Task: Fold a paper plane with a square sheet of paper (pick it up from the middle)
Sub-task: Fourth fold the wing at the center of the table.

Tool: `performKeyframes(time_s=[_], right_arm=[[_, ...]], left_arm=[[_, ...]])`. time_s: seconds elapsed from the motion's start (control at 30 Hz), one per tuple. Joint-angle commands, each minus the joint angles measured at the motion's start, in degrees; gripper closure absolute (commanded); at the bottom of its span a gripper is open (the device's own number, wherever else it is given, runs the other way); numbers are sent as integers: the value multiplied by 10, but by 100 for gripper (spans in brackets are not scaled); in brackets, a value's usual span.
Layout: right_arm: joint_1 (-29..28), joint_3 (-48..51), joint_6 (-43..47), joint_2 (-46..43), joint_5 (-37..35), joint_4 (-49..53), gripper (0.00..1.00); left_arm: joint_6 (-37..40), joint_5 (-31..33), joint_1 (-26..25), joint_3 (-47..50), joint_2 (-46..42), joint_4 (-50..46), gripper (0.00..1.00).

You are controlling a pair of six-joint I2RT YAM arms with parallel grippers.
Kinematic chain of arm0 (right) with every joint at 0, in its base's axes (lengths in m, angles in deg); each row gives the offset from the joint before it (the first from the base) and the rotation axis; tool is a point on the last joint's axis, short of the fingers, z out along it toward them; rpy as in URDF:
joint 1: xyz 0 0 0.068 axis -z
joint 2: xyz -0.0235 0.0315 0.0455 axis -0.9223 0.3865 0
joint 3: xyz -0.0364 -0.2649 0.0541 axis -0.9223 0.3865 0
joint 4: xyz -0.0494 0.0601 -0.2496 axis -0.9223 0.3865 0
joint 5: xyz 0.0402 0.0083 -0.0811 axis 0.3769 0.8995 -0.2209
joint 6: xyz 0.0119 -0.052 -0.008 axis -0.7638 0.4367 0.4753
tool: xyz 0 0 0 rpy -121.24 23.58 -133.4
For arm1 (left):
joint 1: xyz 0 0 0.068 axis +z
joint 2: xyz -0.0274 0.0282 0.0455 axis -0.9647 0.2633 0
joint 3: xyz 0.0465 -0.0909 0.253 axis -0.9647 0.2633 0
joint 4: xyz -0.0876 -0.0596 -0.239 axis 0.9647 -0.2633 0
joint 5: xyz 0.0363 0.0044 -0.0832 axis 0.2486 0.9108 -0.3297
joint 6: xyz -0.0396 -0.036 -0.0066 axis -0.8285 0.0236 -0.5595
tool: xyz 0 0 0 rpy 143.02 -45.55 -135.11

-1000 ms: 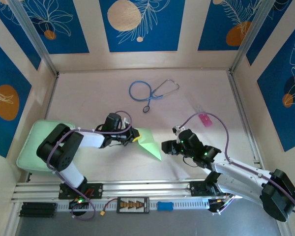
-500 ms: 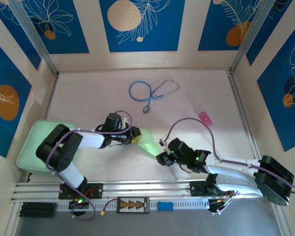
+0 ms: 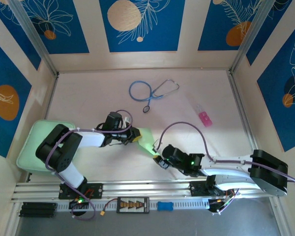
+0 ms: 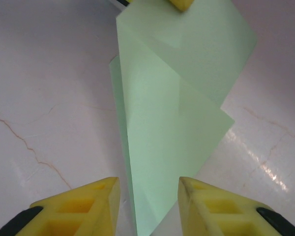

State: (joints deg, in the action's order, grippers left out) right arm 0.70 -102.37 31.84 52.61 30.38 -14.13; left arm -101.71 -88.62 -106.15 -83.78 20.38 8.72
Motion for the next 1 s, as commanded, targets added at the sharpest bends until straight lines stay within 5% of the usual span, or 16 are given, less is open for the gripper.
performKeyframes(time_s=[0.0, 0.37, 0.97], right_arm=[[-17, -13, 44, 29, -49, -46, 63], [-49, -60, 61, 160, -148, -70, 62], [-48, -56, 8, 165, -154, -60, 75]], left_arm=[[3, -12, -3, -14, -15, -11, 86], [-2, -15, -4, -14, -18, -7, 89], [-6, -13, -4, -17, -20, -8, 90]])
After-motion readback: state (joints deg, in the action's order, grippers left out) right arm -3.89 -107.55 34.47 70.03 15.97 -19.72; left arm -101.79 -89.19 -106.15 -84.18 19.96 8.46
